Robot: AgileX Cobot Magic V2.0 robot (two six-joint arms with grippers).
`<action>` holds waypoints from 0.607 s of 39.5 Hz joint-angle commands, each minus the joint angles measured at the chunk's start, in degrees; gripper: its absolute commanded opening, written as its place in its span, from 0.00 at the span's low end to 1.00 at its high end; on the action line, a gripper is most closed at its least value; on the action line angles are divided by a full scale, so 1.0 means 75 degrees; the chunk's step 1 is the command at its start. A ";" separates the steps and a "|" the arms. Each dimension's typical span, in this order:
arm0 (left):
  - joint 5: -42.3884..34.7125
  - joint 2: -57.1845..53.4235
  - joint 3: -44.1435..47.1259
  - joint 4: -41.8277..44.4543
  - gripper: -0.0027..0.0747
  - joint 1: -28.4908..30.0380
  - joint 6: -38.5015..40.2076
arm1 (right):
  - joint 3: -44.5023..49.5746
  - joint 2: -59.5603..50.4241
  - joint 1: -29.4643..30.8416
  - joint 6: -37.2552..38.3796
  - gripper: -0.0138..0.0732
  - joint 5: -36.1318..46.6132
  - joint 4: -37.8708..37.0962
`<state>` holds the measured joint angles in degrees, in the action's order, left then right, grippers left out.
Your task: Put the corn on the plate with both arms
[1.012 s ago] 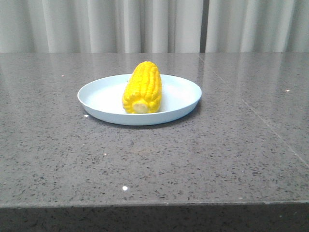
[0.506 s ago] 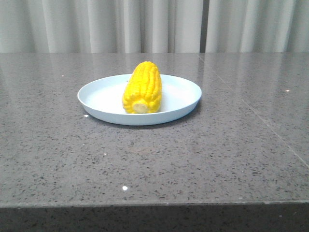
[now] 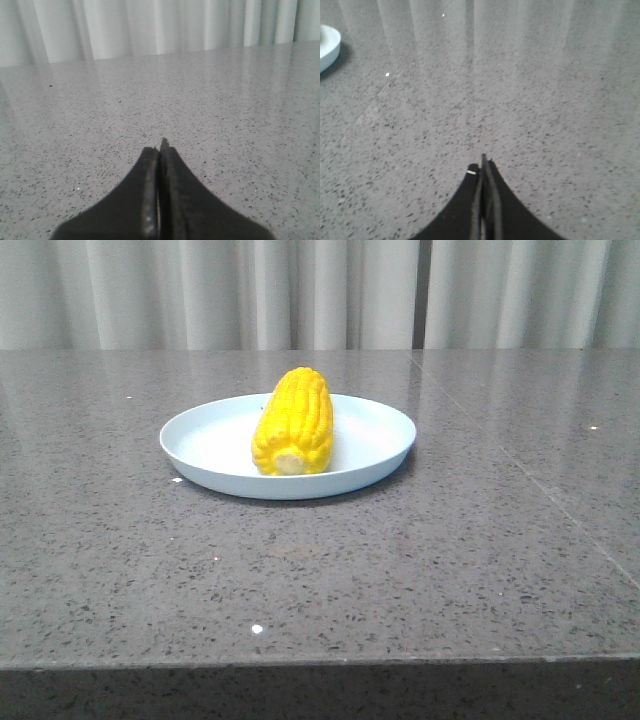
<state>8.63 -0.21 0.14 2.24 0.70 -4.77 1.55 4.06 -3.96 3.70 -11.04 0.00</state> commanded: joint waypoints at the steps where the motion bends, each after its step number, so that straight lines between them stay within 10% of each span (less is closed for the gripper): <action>1: -0.0618 -0.0178 0.0051 -0.0074 0.01 0.0002 0.0087 | -0.0042 -0.0315 0.0358 -0.0059 0.04 0.0457 -0.0146; 24: -0.0618 -0.0165 0.0051 -0.0074 0.01 0.0002 0.0087 | -0.0042 -0.0753 0.0616 -0.0059 0.04 0.0518 -0.0146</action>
<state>8.52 -0.21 0.14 2.24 0.70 -4.77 1.55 -0.57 0.41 3.70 -11.57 -0.39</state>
